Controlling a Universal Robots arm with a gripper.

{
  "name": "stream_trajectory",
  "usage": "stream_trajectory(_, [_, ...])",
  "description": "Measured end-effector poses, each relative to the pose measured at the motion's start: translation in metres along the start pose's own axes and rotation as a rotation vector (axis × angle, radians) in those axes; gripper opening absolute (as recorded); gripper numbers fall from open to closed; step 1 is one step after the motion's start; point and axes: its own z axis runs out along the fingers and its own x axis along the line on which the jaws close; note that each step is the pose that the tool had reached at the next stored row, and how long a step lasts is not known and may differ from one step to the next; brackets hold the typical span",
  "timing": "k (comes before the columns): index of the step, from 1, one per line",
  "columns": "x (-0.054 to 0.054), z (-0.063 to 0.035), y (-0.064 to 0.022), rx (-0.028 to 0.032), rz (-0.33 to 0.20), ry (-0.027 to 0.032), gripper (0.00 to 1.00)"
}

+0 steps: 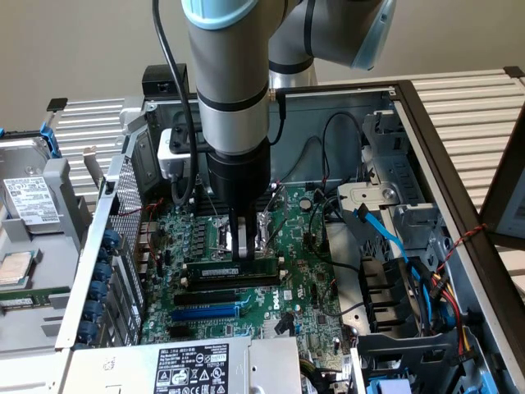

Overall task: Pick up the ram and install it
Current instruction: 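Insert the ram into the slot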

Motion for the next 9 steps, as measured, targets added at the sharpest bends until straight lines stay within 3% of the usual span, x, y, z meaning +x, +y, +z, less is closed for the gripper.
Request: stream_trajectory(9, [0.0, 0.0003, 0.0, 0.0024, 0.0, 0.0011, 0.12])
